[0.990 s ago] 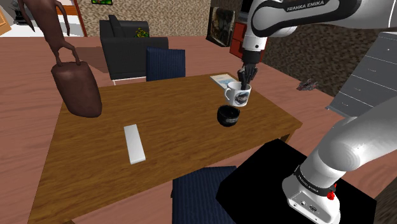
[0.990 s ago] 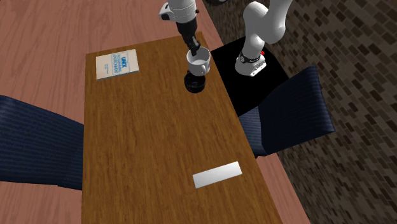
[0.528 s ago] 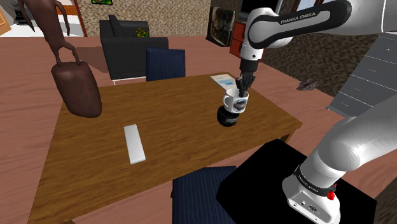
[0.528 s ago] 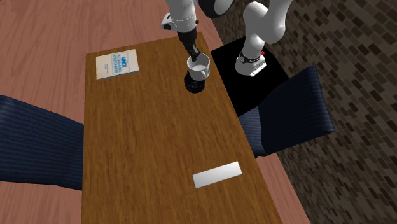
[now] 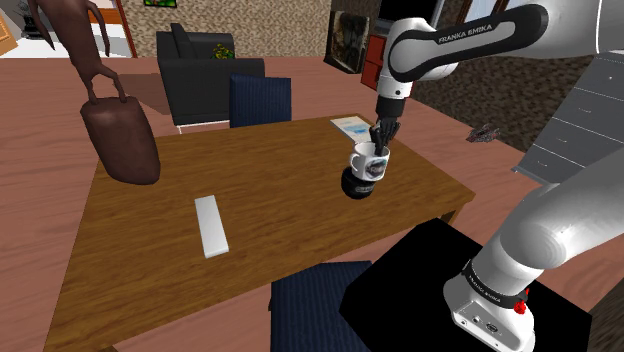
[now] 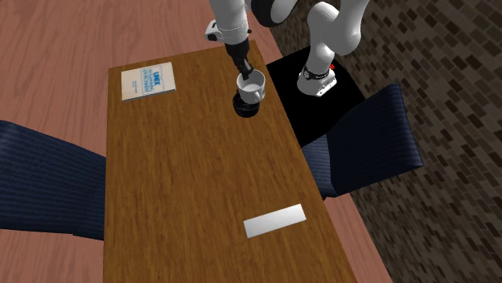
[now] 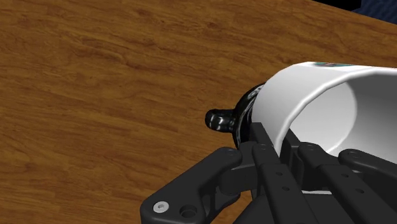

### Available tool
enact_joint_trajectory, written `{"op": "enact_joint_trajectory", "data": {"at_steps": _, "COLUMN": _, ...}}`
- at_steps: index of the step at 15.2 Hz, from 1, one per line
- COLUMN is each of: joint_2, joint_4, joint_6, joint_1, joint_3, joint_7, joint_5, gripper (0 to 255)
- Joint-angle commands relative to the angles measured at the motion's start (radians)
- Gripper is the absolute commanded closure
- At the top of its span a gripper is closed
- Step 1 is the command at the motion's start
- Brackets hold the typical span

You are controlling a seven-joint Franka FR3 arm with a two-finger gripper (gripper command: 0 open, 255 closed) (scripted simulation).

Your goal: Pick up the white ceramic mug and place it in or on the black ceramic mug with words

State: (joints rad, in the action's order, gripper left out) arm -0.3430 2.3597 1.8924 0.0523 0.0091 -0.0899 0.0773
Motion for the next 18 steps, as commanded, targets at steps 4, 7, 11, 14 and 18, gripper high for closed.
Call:
{"op": "enact_joint_trajectory", "data": {"at_steps": 4, "joint_2": 0.000, "joint_4": 0.000, "joint_6": 0.000, "joint_1": 0.000, "joint_3": 0.000, "joint_7": 0.000, "joint_5": 0.000, "gripper": 0}}
{"op": "enact_joint_trajectory", "data": {"at_steps": 7, "joint_2": -0.004, "joint_4": -0.030, "joint_6": -0.034, "joint_1": 0.001, "joint_3": -0.002, "joint_7": 0.001, "joint_5": -0.002, "gripper": 0}}
{"op": "enact_joint_trajectory", "data": {"at_steps": 11, "joint_2": -0.007, "joint_4": -0.121, "joint_6": -0.129, "joint_1": 0.004, "joint_3": -0.006, "joint_7": 0.002, "joint_5": -0.006, "gripper": 0}}
{"op": "enact_joint_trajectory", "data": {"at_steps": 14, "joint_2": -0.007, "joint_4": -0.121, "joint_6": -0.129, "joint_1": 0.004, "joint_3": -0.006, "joint_7": 0.002, "joint_5": -0.006, "gripper": 0}}
{"op": "enact_joint_trajectory", "data": {"at_steps": 18, "joint_2": -0.007, "joint_4": -0.121, "joint_6": -0.129, "joint_1": 0.004, "joint_3": -0.006, "joint_7": 0.002, "joint_5": -0.006, "gripper": 0}}
